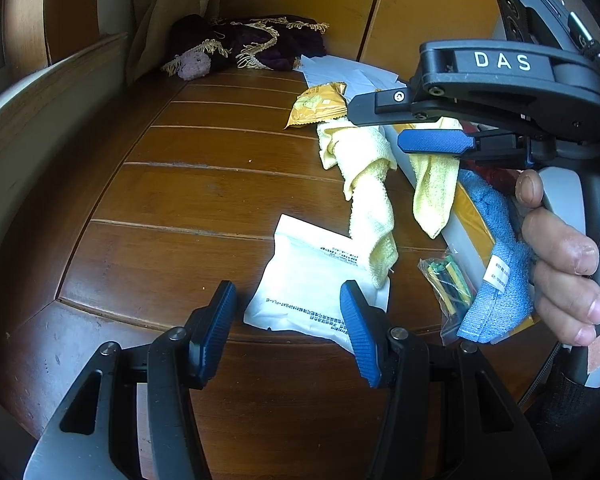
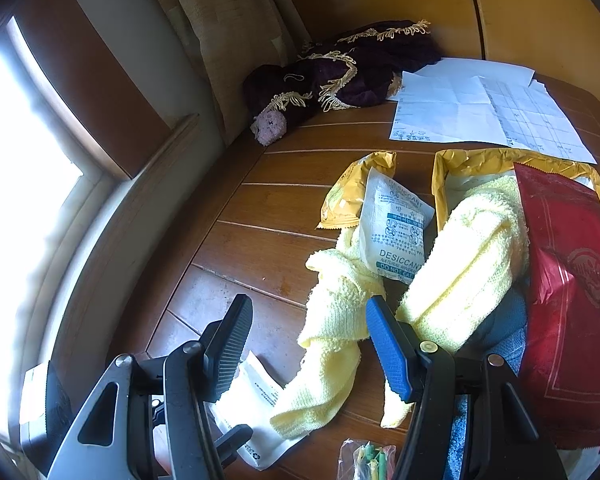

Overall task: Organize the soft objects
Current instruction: 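Grasp the white desiccant packet with the left tool while the right grasps the yellow towel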

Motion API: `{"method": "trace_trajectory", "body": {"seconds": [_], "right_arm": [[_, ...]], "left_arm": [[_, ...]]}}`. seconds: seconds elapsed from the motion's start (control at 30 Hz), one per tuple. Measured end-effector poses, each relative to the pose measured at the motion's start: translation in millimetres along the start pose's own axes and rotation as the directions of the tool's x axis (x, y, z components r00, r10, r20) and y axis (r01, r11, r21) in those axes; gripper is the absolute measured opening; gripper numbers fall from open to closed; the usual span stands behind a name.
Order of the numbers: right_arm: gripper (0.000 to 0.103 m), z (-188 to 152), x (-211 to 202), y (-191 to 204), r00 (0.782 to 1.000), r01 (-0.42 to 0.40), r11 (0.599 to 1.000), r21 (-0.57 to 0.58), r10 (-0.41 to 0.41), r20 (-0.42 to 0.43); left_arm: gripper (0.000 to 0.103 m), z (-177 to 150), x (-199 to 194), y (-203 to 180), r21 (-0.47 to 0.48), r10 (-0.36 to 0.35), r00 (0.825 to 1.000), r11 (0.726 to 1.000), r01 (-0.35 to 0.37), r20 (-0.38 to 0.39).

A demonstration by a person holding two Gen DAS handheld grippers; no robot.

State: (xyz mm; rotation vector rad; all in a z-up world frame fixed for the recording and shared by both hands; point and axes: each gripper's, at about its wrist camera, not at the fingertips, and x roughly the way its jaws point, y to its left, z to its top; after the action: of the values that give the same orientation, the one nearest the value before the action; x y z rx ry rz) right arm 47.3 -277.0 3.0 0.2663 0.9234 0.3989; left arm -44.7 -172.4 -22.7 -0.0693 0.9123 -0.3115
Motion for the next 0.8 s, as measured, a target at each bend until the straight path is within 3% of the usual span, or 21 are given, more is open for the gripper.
{"method": "trace_trajectory", "body": {"seconds": [0.47,0.6,0.8], "right_arm": [[0.062,16,-2,-6,1.000,0.019,1.000,0.025,-0.019,0.021],[0.062,19,13,1,0.997,0.071,0.997,-0.009,-0.071,-0.029],[0.061,13,43,11,0.970,0.206,0.974,-0.096,-0.216,-0.114]], "left_arm": [[0.052,1,-3,11,-0.034,-0.021,1.000,0.999,0.021,0.008],[0.052,1,-9,14,-0.052,-0.066,0.997,0.996,0.068,0.035],[0.053,-1,-8,14,-0.056,-0.089,0.996,0.994,0.090,0.016]]}}
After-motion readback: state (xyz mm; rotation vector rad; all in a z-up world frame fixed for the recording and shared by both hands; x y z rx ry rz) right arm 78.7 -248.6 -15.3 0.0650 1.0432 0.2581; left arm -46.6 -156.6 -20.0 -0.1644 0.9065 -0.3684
